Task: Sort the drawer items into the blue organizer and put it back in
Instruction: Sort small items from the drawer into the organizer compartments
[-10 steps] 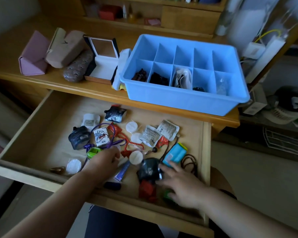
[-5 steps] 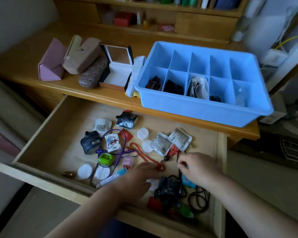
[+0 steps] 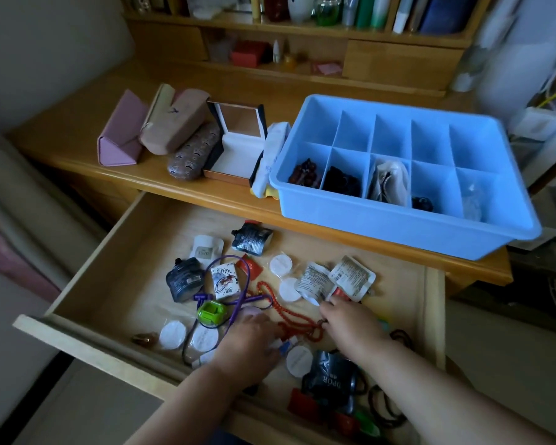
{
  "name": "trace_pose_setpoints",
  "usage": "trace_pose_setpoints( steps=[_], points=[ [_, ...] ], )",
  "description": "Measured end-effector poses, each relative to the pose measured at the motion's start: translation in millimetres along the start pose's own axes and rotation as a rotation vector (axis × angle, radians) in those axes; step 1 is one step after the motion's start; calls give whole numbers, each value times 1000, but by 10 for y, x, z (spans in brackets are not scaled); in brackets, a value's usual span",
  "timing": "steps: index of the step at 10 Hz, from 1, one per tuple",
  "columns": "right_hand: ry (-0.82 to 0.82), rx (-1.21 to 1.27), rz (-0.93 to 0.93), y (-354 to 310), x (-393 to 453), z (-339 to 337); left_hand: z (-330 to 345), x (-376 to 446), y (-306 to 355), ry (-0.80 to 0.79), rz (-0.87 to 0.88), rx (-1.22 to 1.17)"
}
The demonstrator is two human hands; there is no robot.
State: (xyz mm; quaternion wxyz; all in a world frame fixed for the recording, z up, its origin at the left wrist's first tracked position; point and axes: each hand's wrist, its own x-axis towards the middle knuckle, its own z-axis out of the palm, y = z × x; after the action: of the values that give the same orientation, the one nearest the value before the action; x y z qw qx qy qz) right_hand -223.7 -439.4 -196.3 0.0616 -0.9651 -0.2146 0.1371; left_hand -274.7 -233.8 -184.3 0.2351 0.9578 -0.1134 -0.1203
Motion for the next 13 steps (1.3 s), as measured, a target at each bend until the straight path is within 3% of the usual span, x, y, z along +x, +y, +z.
trace_pose_setpoints(
  steps=[1, 2, 4, 5, 6, 7, 8, 9, 10, 11, 12, 13],
  points=[
    [143, 223, 85, 45, -78, -166, 8, 21, 18, 16, 25, -57],
    [224, 616, 150, 74, -246, -497, -24, 58, 6, 105, -17, -104],
    [74, 2061, 345, 45, -508, -1196, -62, 109, -44, 175, -72, -158],
    [-23, 2491, 423, -28, -563, -1517, -117, 132, 2, 160, -45, -115],
    [78, 2427, 254, 40, -560, -1942, -125, 159, 19, 174, 70, -53],
    [638, 1185, 241, 352, -401, -2368, -99, 150, -2, 138, -26, -138],
    [432, -91, 394, 684, -27, -2482, -69, 124, -17, 136, -74, -162],
    [10, -367, 450, 767, 238, -2351, -99, 103, -10, 166, -130, -145],
    [132, -245, 436, 837, 241, -2266, -136, 72, -23, 164, -173, -126],
    [660, 99, 278, 811, -26, -2137, -187, 32, 11, 156, -162, -110],
    [934, 147, -102, 476, -413, -1748, -209, -50, 36, 37, -158, -67],
    [430, 227, -275, 173, -600, -1088, -247, -123, 27, -84, -216, 44]
  ],
)
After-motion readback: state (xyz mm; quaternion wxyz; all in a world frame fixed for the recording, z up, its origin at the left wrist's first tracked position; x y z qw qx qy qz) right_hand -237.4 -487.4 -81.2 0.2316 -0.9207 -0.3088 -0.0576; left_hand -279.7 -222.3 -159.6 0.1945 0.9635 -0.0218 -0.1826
